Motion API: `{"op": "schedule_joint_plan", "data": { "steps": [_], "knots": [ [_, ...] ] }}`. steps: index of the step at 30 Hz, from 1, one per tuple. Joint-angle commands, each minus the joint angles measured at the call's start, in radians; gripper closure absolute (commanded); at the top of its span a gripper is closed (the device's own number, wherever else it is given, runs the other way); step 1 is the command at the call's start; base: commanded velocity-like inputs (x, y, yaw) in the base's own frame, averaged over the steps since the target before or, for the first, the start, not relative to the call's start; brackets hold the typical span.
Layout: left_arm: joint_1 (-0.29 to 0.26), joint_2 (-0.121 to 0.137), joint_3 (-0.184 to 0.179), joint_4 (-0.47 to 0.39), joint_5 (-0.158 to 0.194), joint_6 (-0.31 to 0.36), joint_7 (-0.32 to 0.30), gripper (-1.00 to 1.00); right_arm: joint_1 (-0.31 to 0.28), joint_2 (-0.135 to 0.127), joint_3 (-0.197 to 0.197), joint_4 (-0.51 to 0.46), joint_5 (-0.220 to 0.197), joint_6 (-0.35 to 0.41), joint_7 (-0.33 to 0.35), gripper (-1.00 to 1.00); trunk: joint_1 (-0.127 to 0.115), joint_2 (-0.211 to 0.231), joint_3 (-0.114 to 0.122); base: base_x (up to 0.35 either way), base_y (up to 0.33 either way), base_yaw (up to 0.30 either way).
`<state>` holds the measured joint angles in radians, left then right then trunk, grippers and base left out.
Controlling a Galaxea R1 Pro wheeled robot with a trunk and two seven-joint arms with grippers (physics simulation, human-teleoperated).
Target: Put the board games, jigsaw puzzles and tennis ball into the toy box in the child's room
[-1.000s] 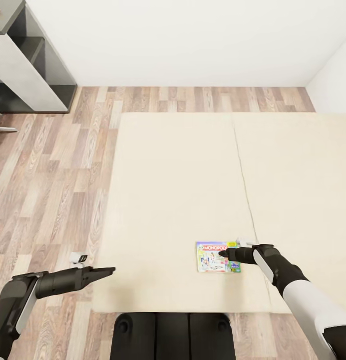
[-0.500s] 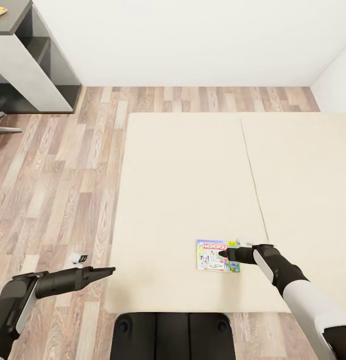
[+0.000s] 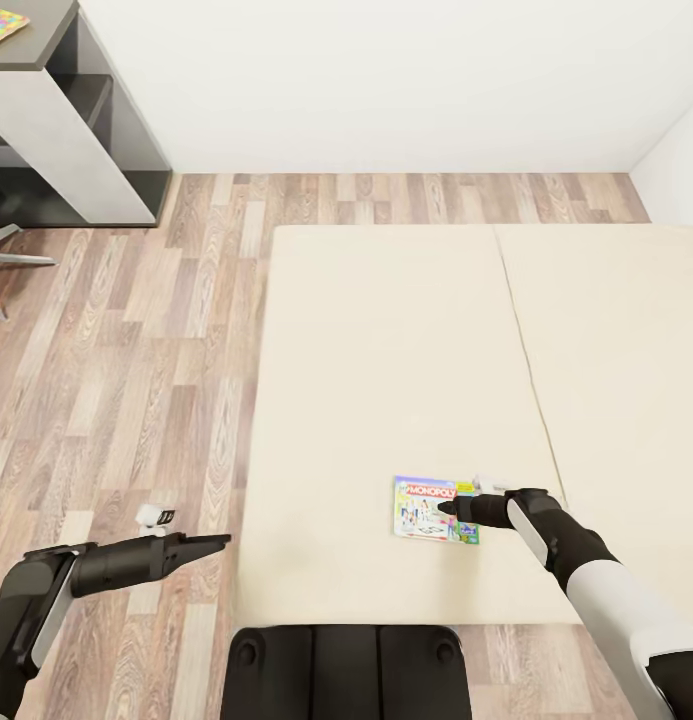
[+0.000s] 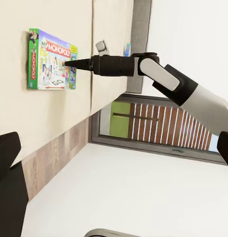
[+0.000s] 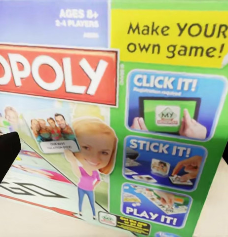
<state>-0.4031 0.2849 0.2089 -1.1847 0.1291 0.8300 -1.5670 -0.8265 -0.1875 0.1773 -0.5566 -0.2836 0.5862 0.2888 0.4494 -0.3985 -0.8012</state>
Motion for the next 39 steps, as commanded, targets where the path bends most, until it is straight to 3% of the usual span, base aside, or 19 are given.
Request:
{"op": "schedule_joint_plan", "data": {
  "steps": [1, 26, 39],
  "knots": [
    [0.0, 0.0, 0.0, 0.0, 0.0, 0.011, -0.004, -1.0, 0.0, -0.001, 0.005, -0.001, -0.006, 0.004, 0.0, -1.0, 0.001, -0.002, -0.001, 0.0, 0.163, 0.0],
    [0.0, 0.0, 0.0, 0.0, 0.001, 0.011, -0.004, -1.0, 0.0, -0.001, 0.005, -0.001, -0.005, 0.004, -0.002, -1.0, 0.001, -0.002, -0.001, 0.0, 0.157, 0.0],
    [-0.001, 0.0, 0.0, 0.0, 0.001, 0.011, -0.004, -1.0, 0.0, -0.001, 0.006, -0.002, -0.005, 0.004, -0.002, -1.0, 0.001, -0.002, -0.001, 0.0, 0.024, 0.0]
  ]
}}
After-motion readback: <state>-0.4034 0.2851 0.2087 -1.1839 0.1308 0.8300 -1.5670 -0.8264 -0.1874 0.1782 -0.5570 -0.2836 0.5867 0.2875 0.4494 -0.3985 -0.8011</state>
